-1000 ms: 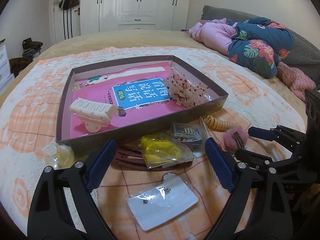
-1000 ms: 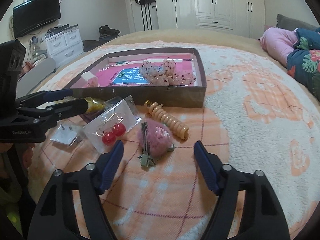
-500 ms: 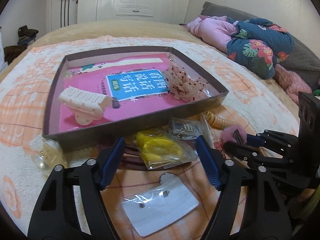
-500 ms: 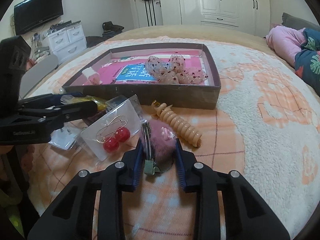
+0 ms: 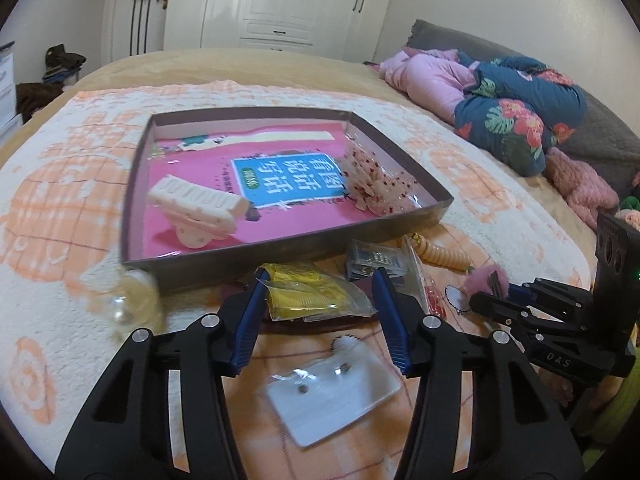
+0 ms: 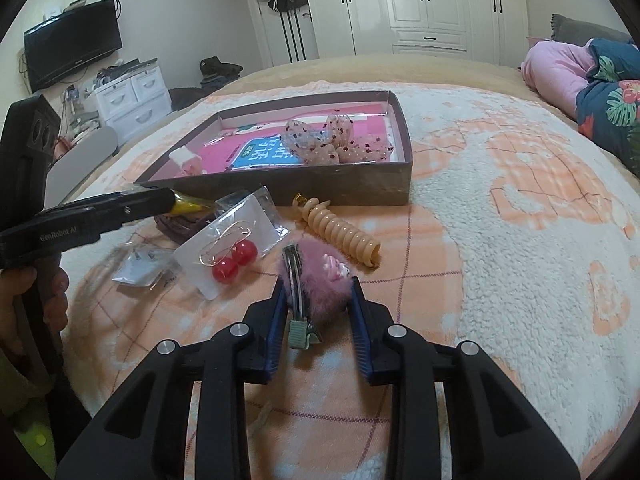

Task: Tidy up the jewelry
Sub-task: 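Grasp the pink pom-pom clip with the right gripper while the left grasps the yellow hair-tie bag, then carry the pom-pom clip into the box with the right gripper while the left drops the yellow bag there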

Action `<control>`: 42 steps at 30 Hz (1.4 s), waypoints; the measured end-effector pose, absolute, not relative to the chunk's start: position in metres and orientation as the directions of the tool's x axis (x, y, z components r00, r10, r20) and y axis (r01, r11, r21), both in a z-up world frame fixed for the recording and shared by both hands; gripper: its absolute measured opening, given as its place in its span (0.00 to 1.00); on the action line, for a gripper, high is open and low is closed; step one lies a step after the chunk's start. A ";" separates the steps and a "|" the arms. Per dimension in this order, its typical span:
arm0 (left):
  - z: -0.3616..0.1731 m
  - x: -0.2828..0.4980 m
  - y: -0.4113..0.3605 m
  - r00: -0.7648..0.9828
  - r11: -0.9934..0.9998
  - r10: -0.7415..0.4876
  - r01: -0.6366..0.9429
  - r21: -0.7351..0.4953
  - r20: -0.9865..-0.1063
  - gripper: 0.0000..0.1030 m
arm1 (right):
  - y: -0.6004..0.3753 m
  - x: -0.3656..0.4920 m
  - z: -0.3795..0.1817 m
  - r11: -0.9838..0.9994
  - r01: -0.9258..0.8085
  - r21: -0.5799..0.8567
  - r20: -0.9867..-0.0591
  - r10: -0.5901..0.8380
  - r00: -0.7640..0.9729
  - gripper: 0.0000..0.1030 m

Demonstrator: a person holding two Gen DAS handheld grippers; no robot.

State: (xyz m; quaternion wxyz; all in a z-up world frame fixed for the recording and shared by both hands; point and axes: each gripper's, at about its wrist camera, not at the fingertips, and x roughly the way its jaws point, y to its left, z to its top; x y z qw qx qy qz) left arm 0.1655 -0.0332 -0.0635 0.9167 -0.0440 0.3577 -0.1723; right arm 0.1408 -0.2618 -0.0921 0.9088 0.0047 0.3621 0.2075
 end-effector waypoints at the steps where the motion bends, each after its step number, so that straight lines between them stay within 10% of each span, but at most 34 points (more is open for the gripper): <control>1: -0.062 0.164 -0.031 0.687 0.936 -0.351 0.283 -0.210 -0.636 0.42 | -0.261 0.140 -0.091 0.913 -0.376 0.159 -0.655 0.382 0.652 0.28; 42: -0.005 0.144 -0.005 0.784 0.908 -0.418 0.345 -0.238 -0.458 0.31 | -0.225 0.137 -0.022 0.898 -0.437 0.053 -0.557 0.390 0.733 0.28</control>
